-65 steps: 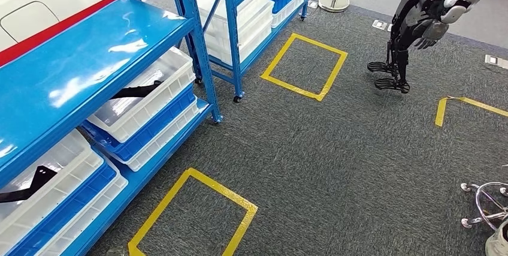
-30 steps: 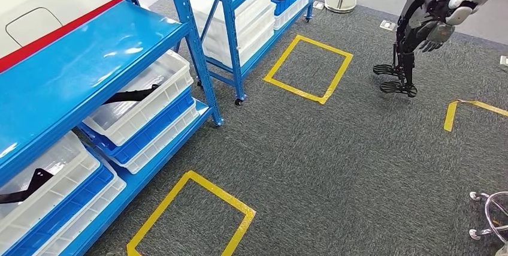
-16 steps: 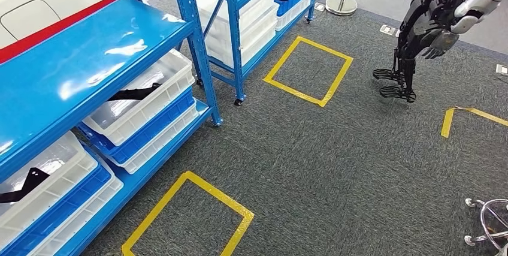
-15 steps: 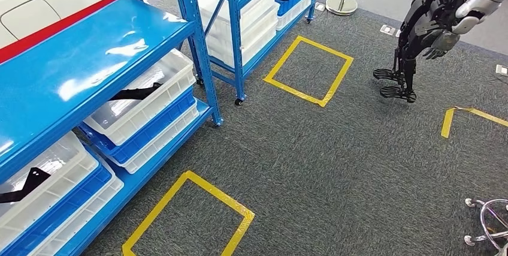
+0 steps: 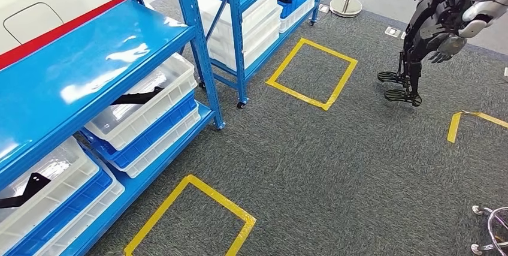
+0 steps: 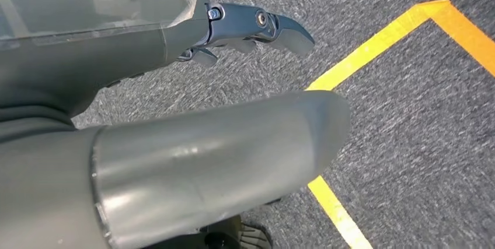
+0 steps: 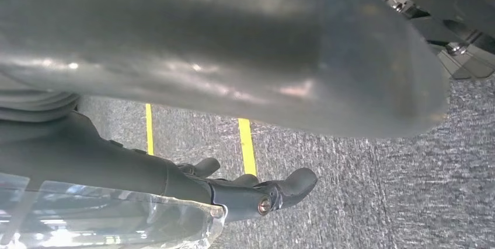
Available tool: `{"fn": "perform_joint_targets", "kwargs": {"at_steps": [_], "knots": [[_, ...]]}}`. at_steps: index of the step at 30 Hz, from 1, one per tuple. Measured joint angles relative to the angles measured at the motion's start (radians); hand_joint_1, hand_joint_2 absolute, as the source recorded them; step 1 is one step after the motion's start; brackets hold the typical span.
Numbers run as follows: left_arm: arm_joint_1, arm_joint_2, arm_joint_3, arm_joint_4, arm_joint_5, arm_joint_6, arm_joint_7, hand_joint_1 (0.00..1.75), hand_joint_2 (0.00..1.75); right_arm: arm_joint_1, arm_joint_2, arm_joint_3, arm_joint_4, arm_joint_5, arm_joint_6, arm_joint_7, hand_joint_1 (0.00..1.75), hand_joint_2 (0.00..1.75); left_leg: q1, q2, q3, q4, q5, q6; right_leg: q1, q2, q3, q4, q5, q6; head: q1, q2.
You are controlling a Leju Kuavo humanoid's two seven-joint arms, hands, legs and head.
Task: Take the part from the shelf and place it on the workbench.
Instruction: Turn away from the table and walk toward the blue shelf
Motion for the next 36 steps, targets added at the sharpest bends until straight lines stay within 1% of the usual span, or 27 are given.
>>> {"fn": "perform_joint_targets", "kwargs": {"at_steps": [1, 2, 4, 5, 6, 7, 8, 9, 10, 12, 15, 16, 17, 19, 20, 21, 22, 24, 26, 27, 28, 30, 31, 32, 34, 35, 36], "knots": [[-0.001, 0.000, 0.000, 0.000, 0.000, 0.000, 0.000, 0.00, 0.00, -0.001, 0.000, -0.001, 0.000, 0.000, 0.000, 0.000, 0.00, 0.00, 0.002, 0.002, -0.016, 0.034, -0.020, -0.006, -0.004, 0.000, 0.003, -0.001, -0.001, -0.006, -0.001, 0.000], [-0.001, 0.000, 0.000, 0.000, 0.000, 0.000, 0.001, 0.00, 0.00, -0.001, 0.000, -0.002, 0.000, 0.000, -0.001, -0.001, 0.00, 0.00, 0.005, 0.004, -0.043, 0.090, -0.048, -0.012, -0.005, -0.001, 0.006, -0.002, -0.004, -0.011, -0.001, 0.000], [-0.001, 0.000, 0.000, 0.000, 0.000, -0.001, 0.002, 0.00, 0.00, -0.001, 0.000, -0.004, 0.000, 0.000, -0.001, -0.002, 0.00, 0.00, 0.011, 0.006, -0.117, 0.226, -0.101, -0.021, -0.005, -0.001, 0.008, -0.001, -0.007, -0.016, -0.002, 0.000], [0.001, 0.000, 0.000, 0.000, -0.001, -0.001, 0.003, 0.00, 0.00, 0.000, 0.000, -0.005, 0.000, -0.001, -0.001, -0.002, 0.00, 0.00, 0.014, 0.006, -0.145, 0.267, -0.106, -0.024, -0.005, -0.001, 0.009, -0.001, -0.009, -0.017, -0.002, 0.000], [0.002, 0.000, 0.000, 0.000, -0.002, -0.002, 0.004, 0.00, 0.00, 0.000, 0.000, -0.006, 0.000, -0.001, -0.002, -0.002, 0.00, 0.00, 0.017, 0.007, -0.154, 0.270, -0.091, -0.026, -0.006, -0.001, 0.011, -0.001, -0.010, -0.017, -0.002, 0.000], [0.002, 0.000, 0.000, 0.000, -0.003, -0.003, 0.006, 0.00, 0.00, 0.001, 0.000, -0.006, 0.000, -0.002, -0.002, -0.002, 0.00, 0.00, 0.020, 0.008, -0.143, 0.231, -0.056, -0.027, -0.007, 0.000, 0.014, -0.001, -0.012, -0.016, -0.002, 0.000], [0.001, 0.000, 0.000, 0.000, -0.005, -0.003, 0.006, 0.00, 0.00, 0.001, 0.000, -0.007, 0.000, -0.003, -0.002, -0.003, 0.00, 0.00, 0.023, 0.010, -0.115, 0.164, -0.013, -0.027, -0.009, 0.001, 0.018, -0.001, -0.015, -0.014, -0.002, 0.000], [0.000, 0.000, 0.000, 0.000, -0.007, -0.003, 0.007, 0.00, 0.00, 0.000, 0.000, -0.007, 0.000, -0.003, -0.002, -0.004, 0.00, 0.00, 0.024, 0.011, -0.083, 0.094, 0.018, -0.027, -0.009, 0.002, 0.023, -0.001, -0.018, -0.009, -0.002, 0.000], [-0.002, 0.000, 0.000, 0.000, -0.009, -0.003, 0.007, 0.00, 0.00, 0.000, 0.000, -0.007, 0.000, -0.003, -0.003, -0.004, 0.00, 0.00, 0.023, 0.011, -0.056, 0.039, 0.037, -0.026, -0.007, 0.003, 0.025, -0.001, -0.022, -0.004, -0.002, 0.000], [-0.005, 0.000, 0.000, 0.000, -0.011, -0.003, 0.009, 0.00, 0.00, 0.000, 0.000, -0.008, 0.000, -0.003, -0.004, -0.006, 0.00, 0.00, 0.015, 0.010, -0.034, -0.001, 0.037, -0.021, -0.003, 0.002, 0.026, -0.003, -0.026, 0.008, -0.001, 0.000], [-0.005, 0.000, 0.000, 0.000, -0.012, -0.003, 0.012, 0.00, 0.00, 0.000, 0.001, -0.008, 0.000, -0.002, -0.005, -0.006, 0.00, 0.00, 0.011, 0.010, -0.026, -0.012, 0.041, 0.003, -0.004, 0.000, 0.024, 0.003, -0.032, 0.025, -0.001, 0.000], [-0.006, 0.000, 0.000, 0.000, -0.012, -0.003, 0.012, 0.00, 0.00, -0.001, 0.001, -0.009, 0.000, -0.001, -0.005, -0.006, 0.00, 0.00, 0.012, 0.010, -0.021, -0.017, 0.042, 0.011, -0.004, 0.000, 0.008, 0.034, -0.046, 0.025, 0.000, 0.000], [-0.008, 0.000, 0.000, 0.000, -0.012, -0.003, 0.012, 0.00, 0.00, -0.001, 0.001, -0.010, -0.001, 0.000, -0.006, -0.006, 0.00, 0.00, 0.013, 0.011, -0.017, -0.020, 0.043, 0.019, -0.002, 0.000, -0.020, 0.087, -0.068, 0.021, 0.000, 0.000], [-0.009, 0.000, 0.000, 0.000, -0.012, -0.003, 0.012, 0.00, 0.00, 0.001, 0.001, -0.013, 0.000, 0.001, -0.006, -0.006, 0.00, 0.00, 0.008, 0.010, -0.014, -0.021, 0.039, 0.028, 0.000, 0.000, -0.099, 0.232, -0.118, 0.014, 0.001, 0.000], [-0.008, -0.001, 0.000, 0.000, -0.012, -0.004, 0.012, 0.00, 0.00, 0.003, 0.001, -0.014, 0.000, 0.002, -0.006, -0.006, 0.00, 0.00, 0.006, 0.010, -0.013, -0.021, 0.037, 0.030, 0.001, 0.000, -0.131, 0.285, -0.130, 0.015, 0.001, 0.000], [-0.007, -0.001, 0.000, 0.001, -0.012, -0.004, 0.012, 0.00, 0.00, 0.004, 0.001, -0.015, 0.000, 0.003, -0.006, -0.006, 0.00, 0.00, 0.004, 0.008, -0.011, -0.020, 0.035, 0.032, 0.001, 0.000, -0.146, 0.302, -0.127, 0.018, 0.001, 0.000], [-0.007, -0.002, 0.000, 0.001, -0.012, -0.004, 0.012, 0.00, 0.00, 0.005, 0.001, -0.016, 0.000, 0.003, -0.006, -0.006, 0.00, 0.00, 0.003, 0.007, -0.007, -0.020, 0.033, 0.032, 0.002, 0.000, -0.141, 0.278, -0.108, 0.024, 0.001, 0.000], [-0.007, -0.002, 0.000, 0.001, -0.012, -0.004, 0.012, 0.00, 0.00, 0.005, 0.000, -0.018, 0.000, 0.004, -0.006, -0.006, 0.00, 0.00, 0.001, 0.003, 0.002, -0.020, 0.027, 0.030, 0.003, 0.000, -0.079, 0.135, -0.042, 0.032, 0.001, 0.000], [-0.008, -0.002, 0.000, 0.001, -0.012, -0.004, 0.012, 0.00, 0.00, 0.003, -0.001, -0.021, 0.000, 0.005, -0.006, -0.006, 0.00, 0.00, -0.004, 0.002, 0.008, -0.019, 0.019, 0.023, 0.008, 0.001, -0.022, 0.019, 0.003, 0.025, 0.001, 0.000], [-0.008, -0.003, 0.000, 0.001, -0.012, -0.005, 0.012, 0.00, 0.00, 0.003, -0.002, -0.022, 0.000, 0.006, -0.006, -0.006, 0.00, 0.00, -0.005, 0.001, 0.009, -0.019, 0.016, 0.019, 0.011, 0.001, -0.010, -0.003, 0.009, 0.018, 0.001, 0.000], [-0.008, -0.003, 0.000, 0.001, -0.012, -0.005, 0.012, 0.00, 0.00, 0.003, -0.002, -0.022, 0.000, 0.007, -0.006, -0.006, 0.00, 0.00, -0.006, 0.001, 0.010, -0.020, 0.014, 0.014, 0.013, 0.001, -0.008, -0.005, 0.010, 0.011, 0.000, 0.000], [-0.008, -0.002, 0.000, 0.000, -0.012, -0.004, 0.011, 0.00, 0.00, 0.004, -0.001, -0.023, -0.001, 0.010, -0.006, -0.006, 0.00, 0.00, -0.003, 0.002, 0.009, -0.016, 0.008, 0.004, 0.006, 0.002, -0.005, -0.010, 0.012, -0.001, 0.000, 0.000], [-0.009, -0.001, 0.000, 0.000, -0.012, -0.003, 0.011, 0.00, 0.00, 0.004, 0.000, -0.023, -0.001, 0.011, -0.006, -0.006, 0.00, 0.00, -0.001, 0.004, 0.002, 0.001, -0.004, -0.003, 0.002, 0.001, -0.001, -0.013, 0.012, -0.007, -0.001, 0.000], [-0.009, -0.001, 0.000, 0.000, -0.011, -0.002, 0.011, 0.00, 0.00, 0.004, 0.001, -0.023, -0.001, 0.011, -0.006, -0.006, 0.00, 0.00, 0.001, 0.005, -0.015, 0.038, -0.026, -0.010, -0.003, 0.001, 0.003, -0.015, 0.012, -0.013, -0.002, 0.000], [-0.008, -0.002, 0.000, 0.000, -0.011, -0.002, 0.011, 0.00, 0.00, 0.003, 0.002, -0.023, -0.001, 0.014, -0.006, -0.005, 0.00, 0.00, 0.009, 0.007, -0.081, 0.168, -0.086, -0.023, -0.003, 0.000, 0.006, -0.016, 0.008, -0.021, -0.003, 0.000], [-0.007, -0.002, 0.000, 0.001, -0.010, -0.002, 0.011, 0.00, 0.00, 0.003, 0.002, -0.023, -0.001, 0.015, -0.006, -0.005, 0.00, 0.00, 0.013, 0.007, -0.118, 0.231, -0.108, -0.029, -0.003, 0.000, 0.007, -0.015, 0.007, -0.022, -0.003, 0.000], [-0.006, -0.002, 0.000, 0.001, -0.010, -0.002, 0.011, 0.00, 0.00, 0.004, 0.002, -0.023, -0.001, 0.016, -0.006, -0.004, 0.00, 0.00, 0.017, 0.007, -0.145, 0.268, -0.111, -0.033, -0.004, 0.000, 0.007, -0.015, 0.005, -0.022, -0.003, 0.000]]}}
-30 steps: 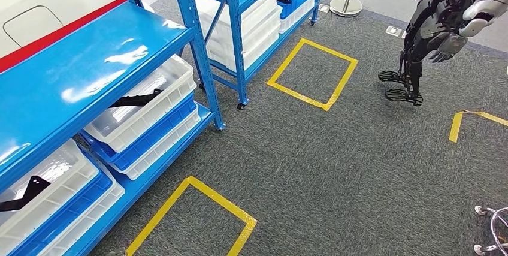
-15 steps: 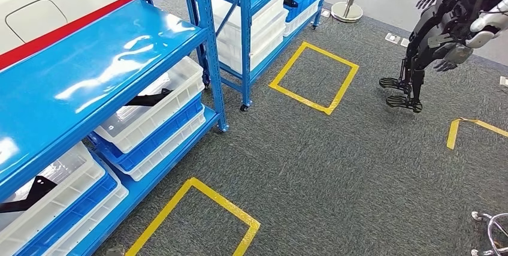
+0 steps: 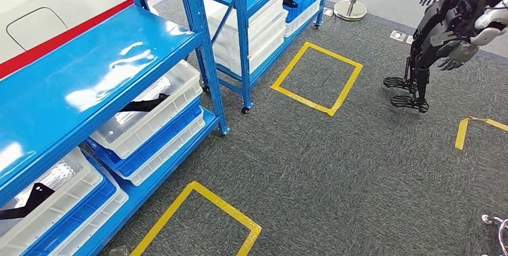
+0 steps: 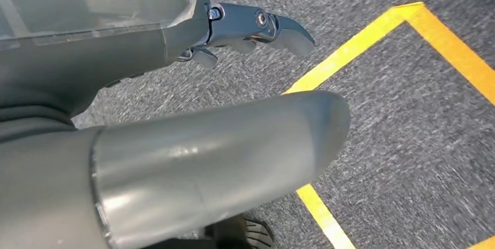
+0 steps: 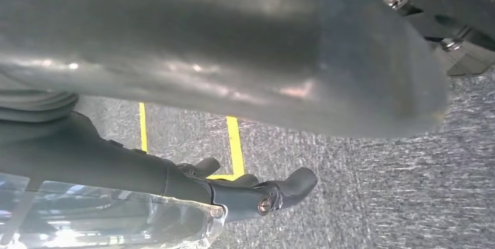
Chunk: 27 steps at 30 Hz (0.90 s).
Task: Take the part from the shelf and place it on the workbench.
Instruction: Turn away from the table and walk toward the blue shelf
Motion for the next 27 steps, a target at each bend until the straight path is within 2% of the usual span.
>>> {"fn": "perform_joint_targets", "kwargs": {"at_steps": [1, 2, 4, 5, 6, 7, 9, 10, 11, 12, 14, 15, 16, 17, 19, 20, 21, 23, 25, 27], "knots": [[0.001, 0.000, 0.000, 0.000, 0.000, 0.000, 0.000, 0.00, 0.00, 0.000, 0.000, 0.000, 0.000, 0.000, 0.000, 0.000, 0.00, 0.00, 0.004, 0.001, -0.007, -0.003, 0.018, -0.004, -0.001, 0.000, 0.001, 0.000, -0.001, 0.000, 0.000, 0.000], [0.001, 0.000, 0.000, 0.000, 0.000, 0.000, 0.000, 0.00, 0.00, 0.001, 0.000, 0.000, 0.000, 0.001, 0.000, 0.001, 0.00, 0.00, 0.009, 0.002, 0.005, -0.041, 0.052, -0.007, -0.003, 0.001, 0.004, 0.000, -0.004, 0.002, 0.000, 0.000], [0.000, 0.000, 0.000, 0.000, 0.000, -0.001, -0.002, 0.00, 0.00, 0.001, 0.000, 0.000, 0.000, 0.001, 0.000, 0.001, 0.00, 0.00, 0.016, 0.005, 0.066, -0.179, 0.126, -0.013, -0.003, 0.003, 0.012, 0.001, -0.011, 0.012, 0.000, 0.000], [-0.001, -0.001, 0.000, 0.000, -0.001, -0.001, -0.003, 0.00, 0.00, 0.000, -0.001, -0.001, 0.000, 0.000, 0.000, 0.001, 0.00, 0.00, 0.016, 0.005, 0.093, -0.234, 0.145, -0.012, -0.001, 0.003, 0.014, 0.001, -0.015, 0.020, 0.000, 0.000], [-0.002, -0.001, 0.000, 0.000, -0.001, -0.002, -0.004, 0.00, 0.00, 0.000, -0.001, -0.001, 0.000, 0.000, 0.000, 0.001, 0.00, 0.00, 0.015, 0.004, 0.110, -0.267, 0.152, -0.007, 0.001, 0.003, 0.016, 0.001, -0.018, 0.026, 0.000, 0.000], [-0.002, -0.002, 0.000, 0.001, -0.001, -0.002, -0.004, 0.00, 0.00, 0.000, -0.001, -0.002, 0.000, 0.000, -0.001, 0.001, 0.00, 0.00, 0.010, 0.002, 0.116, -0.277, 0.148, 0.001, 0.003, 0.003, 0.017, -0.001, -0.019, 0.033, 0.000, 0.000], [-0.002, -0.002, 0.000, 0.000, -0.002, -0.003, -0.005, 0.00, 0.00, 0.000, -0.001, -0.004, 0.000, 0.000, -0.002, 0.001, 0.00, 0.00, 0.005, 0.000, 0.121, -0.282, 0.149, 0.021, 0.000, 0.002, 0.020, -0.003, -0.021, 0.047, 0.000, 0.000], [-0.002, -0.002, 0.000, 0.000, -0.002, -0.004, -0.005, 0.00, 0.00, 0.000, -0.001, -0.005, 0.000, 0.000, -0.002, 0.000, 0.00, 0.00, 0.005, 0.000, 0.126, -0.287, 0.151, 0.031, -0.001, 0.002, 0.015, 0.009, -0.028, 0.050, 0.000, 0.000], [-0.003, -0.002, 0.000, 0.000, -0.003, -0.004, -0.005, 0.00, 0.00, -0.001, -0.001, -0.007, -0.001, 0.000, -0.003, 0.000, 0.00, 0.00, 0.005, 0.001, 0.132, -0.292, 0.152, 0.040, -0.001, 0.001, -0.001, 0.042, -0.044, 0.049, 0.001, 0.000], [-0.004, -0.003, 0.000, 0.000, -0.003, -0.004, -0.005, 0.00, 0.00, -0.001, -0.001, -0.008, -0.001, 0.000, -0.003, -0.001, 0.00, 0.00, 0.005, 0.002, 0.136, -0.294, 0.151, 0.048, 0.000, 0.001, -0.030, 0.099, -0.067, 0.045, 0.002, 0.000], [-0.004, -0.004, 0.000, 0.000, -0.003, -0.005, -0.005, 0.00, 0.00, 0.001, -0.001, -0.009, -0.001, -0.001, -0.003, -0.001, 0.00, 0.00, 0.000, 0.002, 0.139, -0.294, 0.147, 0.057, 0.003, 0.001, -0.112, 0.248, -0.117, 0.037, 0.002, 0.000], [-0.004, -0.005, 0.000, 0.000, -0.003, -0.006, -0.005, 0.00, 0.00, 0.003, -0.001, -0.009, -0.001, -0.001, -0.003, -0.001, 0.00, 0.00, -0.003, 0.001, 0.141, -0.294, 0.145, 0.059, 0.004, 0.001, -0.141, 0.293, -0.126, 0.038, 0.002, 0.000], [-0.003, -0.006, 0.000, 0.000, -0.003, -0.006, -0.005, 0.00, 0.00, 0.005, -0.001, -0.009, -0.001, -0.001, -0.003, -0.001, 0.00, 0.00, -0.005, -0.001, 0.144, -0.294, 0.142, 0.060, 0.004, 0.001, -0.150, 0.297, -0.116, 0.042, 0.002, 0.000], [-0.002, -0.006, 0.000, 0.000, -0.003, -0.006, -0.005, 0.00, 0.00, 0.005, -0.002, -0.009, -0.001, -0.001, -0.003, -0.001, 0.00, 0.00, -0.006, -0.003, 0.148, -0.294, 0.139, 0.060, 0.005, 0.001, -0.135, 0.254, -0.091, 0.048, 0.002, 0.000], [-0.003, -0.007, 0.000, 0.000, -0.004, -0.006, -0.005, 0.00, 0.00, 0.005, -0.003, -0.009, -0.001, -0.001, -0.003, -0.001, 0.00, 0.00, -0.009, -0.005, 0.159, -0.293, 0.131, 0.055, 0.007, 0.001, -0.068, 0.106, -0.027, 0.054, 0.002, 0.000], [-0.003, -0.007, 0.000, 0.000, -0.004, -0.006, -0.005, 0.00, 0.00, 0.004, -0.003, -0.009, -0.001, 0.000, -0.003, -0.001, 0.00, 0.00, -0.011, -0.006, 0.162, -0.292, 0.126, 0.050, 0.008, 0.001, -0.040, 0.049, -0.006, 0.051, 0.002, 0.000], [-0.003, -0.007, 0.000, 0.000, -0.005, -0.005, -0.005, 0.00, 0.00, 0.003, -0.004, -0.009, -0.001, 0.000, -0.003, -0.001, 0.00, 0.00, -0.013, -0.006, 0.165, -0.292, 0.122, 0.045, 0.011, 0.001, -0.024, 0.017, 0.005, 0.046, 0.002, 0.000], [-0.003, -0.007, 0.000, 0.000, -0.005, -0.004, -0.004, 0.00, 0.00, 0.003, -0.004, -0.010, -0.001, 0.002, -0.003, 0.000, 0.00, 0.00, -0.014, -0.006, 0.167, -0.295, 0.118, 0.037, 0.015, 0.002, -0.017, 0.006, 0.008, 0.034, 0.001, 0.000], [-0.003, -0.007, 0.000, 0.000, -0.004, -0.003, -0.004, 0.00, 0.00, 0.003, -0.004, -0.010, -0.001, 0.003, -0.003, 0.001, 0.00, 0.00, -0.012, -0.006, 0.168, -0.293, 0.113, 0.029, 0.010, 0.002, -0.014, 0.003, 0.008, 0.025, 0.001, 0.000], [-0.003, -0.007, 0.000, 0.000, -0.002, -0.002, -0.004, 0.00, 0.00, 0.002, -0.003, -0.010, -0.001, 0.006, -0.002, 0.002, 0.00, 0.00, -0.009, -0.003, 0.144, -0.241, 0.082, 0.018, 0.002, 0.002, -0.005, -0.002, 0.006, 0.015, 0.000, 0.000]]}}
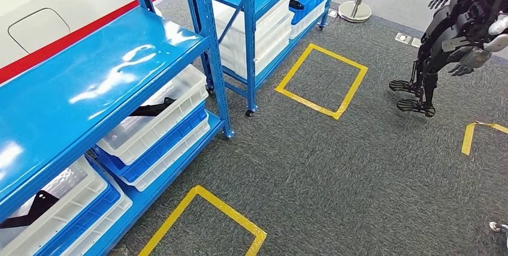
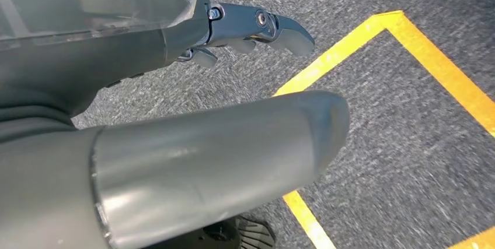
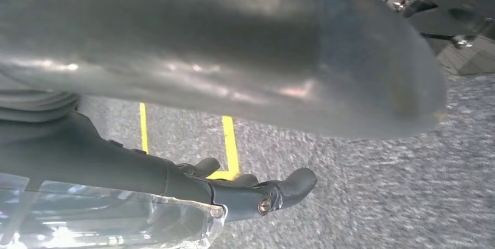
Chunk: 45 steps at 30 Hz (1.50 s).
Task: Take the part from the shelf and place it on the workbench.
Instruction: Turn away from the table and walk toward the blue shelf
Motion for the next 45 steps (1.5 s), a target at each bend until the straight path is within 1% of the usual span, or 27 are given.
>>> {"fn": "perform_joint_targets", "kwargs": {"at_steps": [1, 3, 4, 5, 6, 7, 8, 9, 10, 11, 13, 15, 17, 21, 25, 29, 30, 31, 32, 34, 35, 36, 37, 39, 40, 42, 45], "knots": [[0.000, 0.000, 0.000, 0.000, 0.001, 0.000, 0.000, 0.00, 0.00, 0.000, 0.001, 0.000, 0.000, 0.002, 0.001, 0.000, 0.00, 0.00, 0.002, 0.001, -0.027, 0.053, -0.026, -0.005, -0.002, -0.001, 0.004, -0.001, -0.002, -0.005, 0.000, 0.000], [0.002, 0.000, 0.001, 0.000, 0.002, 0.000, 0.000, 0.00, 0.00, -0.001, 0.002, 0.000, 0.000, 0.004, 0.002, 0.000, 0.00, 0.00, 0.007, 0.003, -0.098, 0.184, -0.077, -0.013, 0.000, -0.002, 0.008, -0.001, -0.007, -0.012, -0.001, 0.000], [0.004, 0.000, 0.001, 0.000, 0.002, 0.001, 0.000, 0.00, 0.00, -0.001, 0.002, 0.000, 0.000, 0.005, 0.002, 0.000, 0.00, 0.00, 0.008, 0.003, -0.127, 0.226, -0.085, -0.015, 0.000, -0.002, 0.009, -0.001, -0.009, -0.014, -0.001, 0.000], [0.006, 0.000, 0.002, 0.000, 0.002, 0.001, 0.000, 0.00, 0.00, 0.000, 0.001, 0.000, 0.000, 0.007, 0.003, 0.000, 0.00, 0.00, 0.010, 0.003, -0.142, 0.241, -0.076, -0.017, 0.001, -0.001, 0.011, -0.001, -0.010, -0.015, -0.001, 0.000], [0.007, 0.000, 0.002, 0.000, 0.003, 0.001, 0.000, 0.00, 0.00, 0.000, 0.001, 0.000, 0.000, 0.008, 0.003, 0.000, 0.00, 0.00, 0.011, 0.004, -0.139, 0.220, -0.051, -0.018, 0.001, 0.000, 0.014, -0.001, -0.012, -0.015, -0.001, 0.000], [0.008, 0.000, 0.002, 0.000, 0.003, 0.002, 0.000, 0.00, 0.00, 0.000, 0.002, 0.000, 0.000, 0.009, 0.003, 0.001, 0.00, 0.00, 0.013, 0.005, -0.119, 0.167, -0.012, -0.017, 0.000, 0.001, 0.019, -0.001, -0.015, -0.014, -0.001, 0.000], [0.007, 0.001, 0.002, 0.000, 0.003, 0.002, -0.001, 0.00, 0.00, 0.000, 0.002, 0.000, 0.000, 0.011, 0.003, 0.001, 0.00, 0.00, 0.014, 0.006, -0.089, 0.095, 0.026, -0.016, 0.000, 0.002, 0.024, -0.001, -0.019, -0.010, -0.001, 0.000], [0.006, 0.001, 0.002, 0.000, 0.003, 0.002, -0.001, 0.00, 0.00, -0.001, 0.003, 0.000, 0.000, 0.013, 0.003, 0.001, 0.00, 0.00, 0.014, 0.007, -0.059, 0.030, 0.053, -0.014, 0.003, 0.002, 0.027, 0.000, -0.023, -0.005, -0.001, 0.000], [0.006, 0.001, 0.002, 0.000, 0.003, 0.002, -0.002, 0.00, 0.00, -0.001, 0.003, 0.000, 0.000, 0.016, 0.003, 0.001, 0.00, 0.00, 0.012, 0.008, -0.036, -0.017, 0.068, -0.011, 0.005, 0.003, 0.029, 0.000, -0.026, 0.000, 0.000, 0.000], [0.005, 0.000, 0.002, 0.000, 0.003, 0.002, -0.003, 0.00, 0.00, -0.002, 0.003, 0.000, 0.000, 0.018, 0.003, 0.001, 0.00, 0.00, 0.009, 0.007, -0.025, -0.038, 0.070, -0.007, 0.008, 0.002, 0.030, 0.000, -0.028, 0.006, 0.000, 0.000], [0.007, 0.000, 0.003, 0.000, 0.004, 0.003, -0.005, 0.00, 0.00, -0.003, 0.004, 0.000, 0.000, 0.023, 0.004, 0.001, 0.00, 0.00, 0.002, 0.005, -0.021, -0.042, 0.068, 0.006, 0.007, 0.002, 0.032, -0.006, -0.027, 0.016, 0.000, 0.000], [0.008, 0.000, 0.004, 0.000, 0.006, 0.003, -0.010, 0.00, 0.00, -0.003, 0.004, 0.000, 0.000, 0.027, 0.004, 0.000, 0.00, 0.00, 0.000, 0.004, -0.016, -0.051, 0.074, 0.011, 0.009, 0.001, 0.039, -0.015, -0.024, 0.015, 0.001, 0.000], [0.006, 0.000, 0.004, 0.000, 0.008, -0.002, -0.017, 0.00, 0.00, -0.004, 0.004, 0.000, 0.000, 0.031, 0.004, 0.000, 0.00, 0.00, -0.001, 0.003, -0.011, -0.058, 0.078, 0.011, 0.011, 0.000, 0.045, -0.020, -0.024, 0.006, 0.001, 0.000], [0.007, -0.001, 0.004, 0.000, 0.009, -0.002, -0.018, 0.00, 0.00, -0.006, 0.004, 0.000, 0.000, 0.042, 0.006, 0.000, 0.00, 1.75, -0.008, 0.002, -0.011, -0.057, 0.074, 0.018, 0.008, -0.001, 0.049, -0.029, -0.023, 0.006, 0.001, 0.000], [0.007, -0.002, 0.004, 0.000, 0.009, 0.002, -0.015, 0.00, 0.00, -0.006, 0.004, 0.000, 0.000, 0.049, 0.011, 0.002, 0.00, 1.75, -0.011, 0.002, -0.011, -0.056, 0.073, 0.023, 0.006, -0.001, 0.049, -0.032, -0.021, 0.012, 0.001, 0.000], [0.007, -0.001, 0.006, 0.000, 0.011, 0.003, -0.013, 0.00, 0.00, -0.007, 0.006, 0.000, -0.001, 0.052, 0.014, 0.004, 0.00, 1.75, -0.012, 0.001, -0.007, -0.062, 0.071, 0.045, -0.004, -0.003, 0.054, -0.040, -0.018, 0.044, 0.000, 0.000], [0.007, -0.002, 0.006, 0.000, 0.012, 0.004, -0.013, 0.00, 0.00, -0.008, 0.005, 0.000, -0.001, 0.052, 0.015, 0.004, 0.00, 1.75, -0.008, 0.001, -0.002, -0.070, 0.075, 0.050, -0.003, -0.003, 0.048, -0.026, -0.025, 0.045, 0.000, 0.000], [0.007, -0.002, 0.006, 0.000, 0.012, 0.005, -0.013, 0.00, 0.00, -0.008, 0.005, 0.000, -0.002, 0.053, 0.015, 0.004, 0.00, 1.75, -0.004, 0.000, 0.003, -0.077, 0.079, 0.054, -0.002, -0.003, 0.032, 0.009, -0.043, 0.042, 0.001, 0.000], [0.007, -0.003, 0.007, 0.000, 0.012, 0.006, -0.012, 0.00, 0.00, -0.008, 0.004, 0.000, -0.002, 0.053, 0.016, 0.004, 0.00, 1.75, 0.000, -0.002, 0.007, -0.081, 0.082, 0.056, -0.001, -0.003, 0.003, 0.069, -0.069, 0.036, 0.002, 0.000], [0.007, -0.004, 0.008, 0.000, 0.012, 0.006, -0.011, 0.00, 0.00, -0.007, 0.004, 0.000, -0.002, 0.053, 0.018, 0.004, 0.00, 1.75, 0.001, -0.008, 0.008, -0.081, 0.082, 0.057, 0.000, -0.002, -0.073, 0.217, -0.126, 0.027, 0.003, 0.000], [0.008, -0.004, 0.008, 0.000, 0.012, 0.006, -0.011, 0.00, 0.00, -0.008, 0.004, 0.000, -0.002, 0.053, 0.018, 0.003, 0.00, 1.75, 0.002, -0.013, 0.008, -0.081, 0.081, 0.055, -0.001, -0.002, -0.098, 0.265, -0.138, 0.029, 0.003, 0.000], [0.008, -0.005, 0.009, 0.000, 0.012, 0.006, -0.010, 0.00, 0.00, -0.009, 0.003, -0.001, -0.002, 0.053, 0.019, 0.003, 0.00, 1.75, 0.003, -0.019, 0.009, -0.080, 0.080, 0.052, -0.003, -0.002, -0.104, 0.272, -0.133, 0.035, 0.003, 0.000], [0.009, -0.006, 0.009, 0.000, 0.012, 0.006, -0.010, 0.00, 0.00, -0.011, 0.003, -0.001, -0.002, 0.054, 0.019, 0.003, 0.00, 1.75, 0.006, -0.026, 0.011, -0.079, 0.079, 0.048, -0.005, -0.002, -0.090, 0.243, -0.115, 0.044, 0.003, 0.000], [0.009, -0.007, 0.010, 0.000, 0.012, 0.006, -0.010, 0.00, 0.00, -0.013, 0.001, -0.001, -0.002, 0.055, 0.019, 0.003, 0.00, 1.75, 0.011, -0.042, 0.016, -0.076, 0.075, 0.037, -0.014, 0.008, -0.028, 0.119, -0.061, 0.062, 0.003, 0.000], [0.009, -0.007, 0.010, 0.000, 0.012, 0.006, -0.010, 0.00, 0.00, -0.012, 0.002, -0.001, -0.002, 0.055, 0.019, 0.003, 0.00, 1.75, 0.011, -0.050, 0.015, -0.071, 0.071, 0.028, -0.017, 0.019, -0.001, 0.063, -0.043, 0.066, 0.005, 0.000], [0.009, -0.006, 0.011, 0.000, 0.012, 0.006, -0.010, 0.00, 0.00, -0.013, 0.003, -0.001, -0.002, 0.055, 0.019, 0.003, 0.00, 1.75, 0.009, -0.063, 0.010, -0.062, 0.066, 0.013, -0.019, 0.035, 0.030, -0.001, -0.024, 0.060, 0.007, 0.000], [0.011, -0.004, 0.013, 0.000, 0.012, 0.006, -0.010, 0.00, 0.00, -0.019, 0.007, -0.002, -0.004, 0.056, 0.019, 0.003, 0.00, 1.75, 0.014, -0.070, 0.007, -0.063, 0.067, 0.000, -0.015, 0.023, 0.029, 0.002, -0.023, 0.035, 0.006, 0.000]]}}
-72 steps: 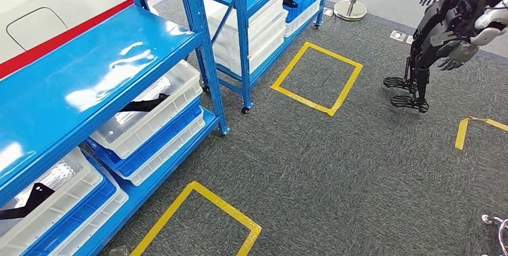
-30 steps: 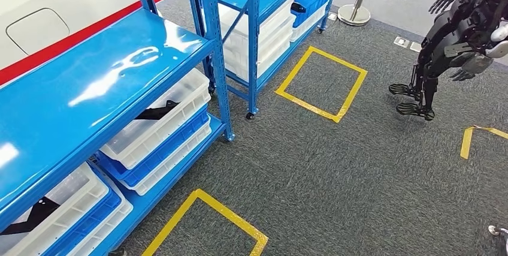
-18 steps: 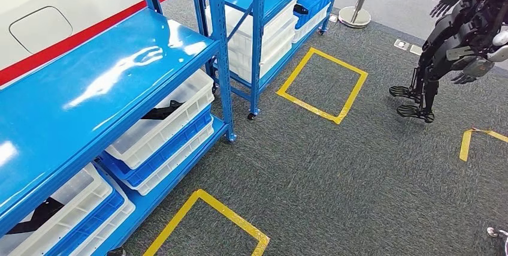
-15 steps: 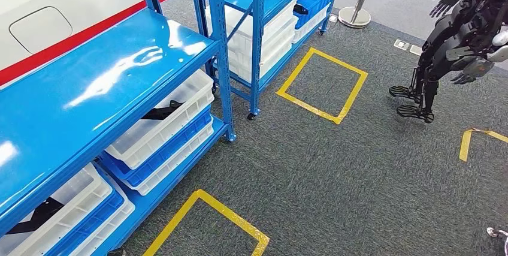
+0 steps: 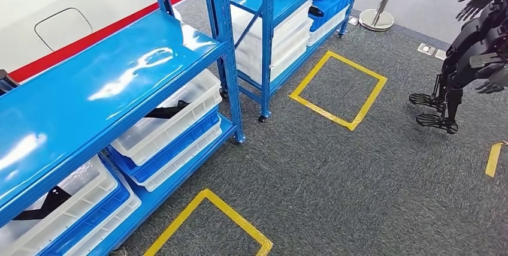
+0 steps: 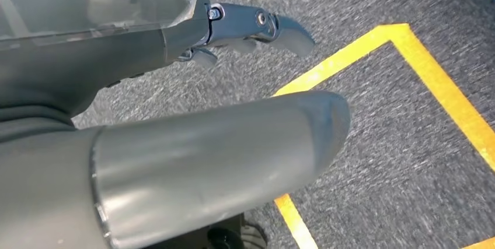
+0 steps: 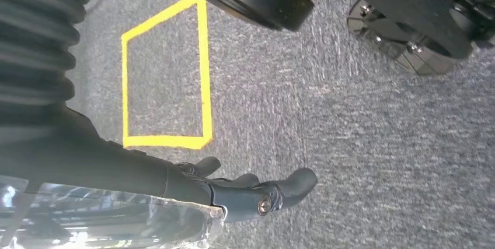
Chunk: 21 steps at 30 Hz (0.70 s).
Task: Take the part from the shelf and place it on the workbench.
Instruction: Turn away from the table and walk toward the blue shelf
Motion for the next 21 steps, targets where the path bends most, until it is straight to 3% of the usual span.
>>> {"fn": "perform_joint_targets", "kwargs": {"at_steps": [2, 5, 6, 7, 8, 9, 11, 13, 15, 17, 19, 21], "knots": [[0.000, 0.001, 0.000, 0.000, 0.000, 0.000, 0.000, 0.00, 0.00, -0.004, 0.001, -0.001, -0.001, 0.003, 0.000, 0.000, 0.00, 1.75, 0.003, 0.024, -0.016, 0.036, -0.024, -0.006, -0.001, -0.012, 0.003, -0.001, -0.001, -0.015, -0.001, 0.000], [0.000, 0.000, 0.000, 0.000, 0.000, 0.001, 0.000, 0.00, 0.00, -0.005, 0.002, -0.004, -0.002, 0.010, 0.001, 0.000, 0.00, 1.75, 0.004, 0.069, -0.113, 0.230, -0.116, -0.014, 0.008, -0.040, 0.005, -0.001, -0.006, -0.032, -0.003, 0.000], [0.002, 0.000, 0.000, 0.000, 0.000, 0.001, 0.000, 0.00, 0.00, -0.005, 0.003, -0.004, -0.002, 0.011, 0.001, 0.000, 0.00, 1.75, 0.004, 0.072, -0.144, 0.287, -0.132, -0.014, 0.011, -0.049, 0.006, -0.001, -0.008, -0.035, -0.003, 0.000], [0.004, 0.000, 0.001, 0.000, 0.000, 0.001, 0.000, 0.00, 0.00, -0.006, 0.003, -0.005, -0.002, 0.012, 0.001, 0.000, 0.00, 1.75, 0.004, 0.074, -0.159, 0.309, -0.128, -0.013, 0.014, -0.059, 0.008, -0.001, -0.010, -0.037, -0.003, 0.000], [0.006, 0.000, 0.001, 0.000, 0.000, 0.001, -0.001, 0.00, 0.00, -0.006, 0.004, -0.006, -0.002, 0.013, 0.001, 0.000, 0.00, 1.75, 0.003, 0.076, -0.154, 0.292, -0.105, -0.010, 0.016, -0.068, 0.011, -0.001, -0.012, -0.039, -0.003, 0.000], [0.008, 0.000, 0.002, 0.000, 0.000, 0.001, -0.001, 0.00, 0.00, -0.008, 0.004, -0.007, -0.002, 0.014, 0.002, 0.000, 0.00, 1.75, 0.002, 0.082, -0.128, 0.235, -0.067, -0.004, 0.017, -0.076, 0.015, -0.001, -0.014, -0.041, -0.003, 0.000], [0.007, 0.000, 0.003, 0.000, 0.000, 0.001, -0.003, 0.00, 0.00, -0.010, 0.005, -0.008, -0.002, 0.016, 0.002, 0.000, 0.00, 1.75, -0.006, 0.121, -0.062, 0.095, -0.003, 0.010, 0.023, -0.091, 0.023, -0.001, -0.021, -0.039, -0.003, 0.000], [0.004, 0.001, 0.003, 0.000, 0.000, 0.001, -0.005, 0.00, 0.00, -0.010, 0.005, -0.010, -0.002, 0.018, 0.003, 0.000, 0.00, 1.75, -0.018, 0.151, -0.032, 0.027, 0.011, 0.018, 0.030, -0.106, 0.025, 0.000, -0.026, -0.032, -0.002, 0.000], [0.004, 0.001, 0.004, 0.000, -0.004, 0.001, -0.006, 0.00, 0.00, -0.011, 0.005, -0.012, -0.003, 0.019, 0.003, 0.001, 0.00, 1.75, -0.023, 0.138, -0.033, 0.019, 0.009, 0.022, 0.031, -0.123, 0.028, -0.003, -0.030, -0.023, -0.002, 0.000], [0.006, 0.000, 0.004, 0.000, -0.008, 0.001, -0.006, 0.00, 0.00, -0.012, 0.003, -0.013, -0.005, 0.019, 0.003, 0.001, 0.00, 1.75, -0.018, 0.116, -0.027, 0.008, 0.015, 0.030, 0.030, -0.103, 0.022, 0.020, -0.046, -0.016, -0.001, 0.000], [0.004, -0.002, 0.004, 0.000, -0.010, 0.001, -0.005, 0.00, 0.00, -0.011, 0.001, -0.014, -0.005, 0.018, 0.003, 0.000, 0.00, 1.75, -0.013, 0.097, -0.023, 0.003, 0.020, 0.037, 0.027, -0.057, -0.025, 0.119, -0.091, -0.018, 0.002, 0.000], [0.003, -0.003, 0.004, 0.000, -0.011, 0.000, -0.004, 0.00, 0.00, -0.013, 0.000, -0.014, -0.006, 0.017, 0.003, 0.000, 0.00, 1.75, -0.013, 0.074, -0.023, 0.003, 0.020, 0.040, 0.026, -0.039, -0.089, 0.248, -0.135, -0.019, 0.002, 0.000]]}}
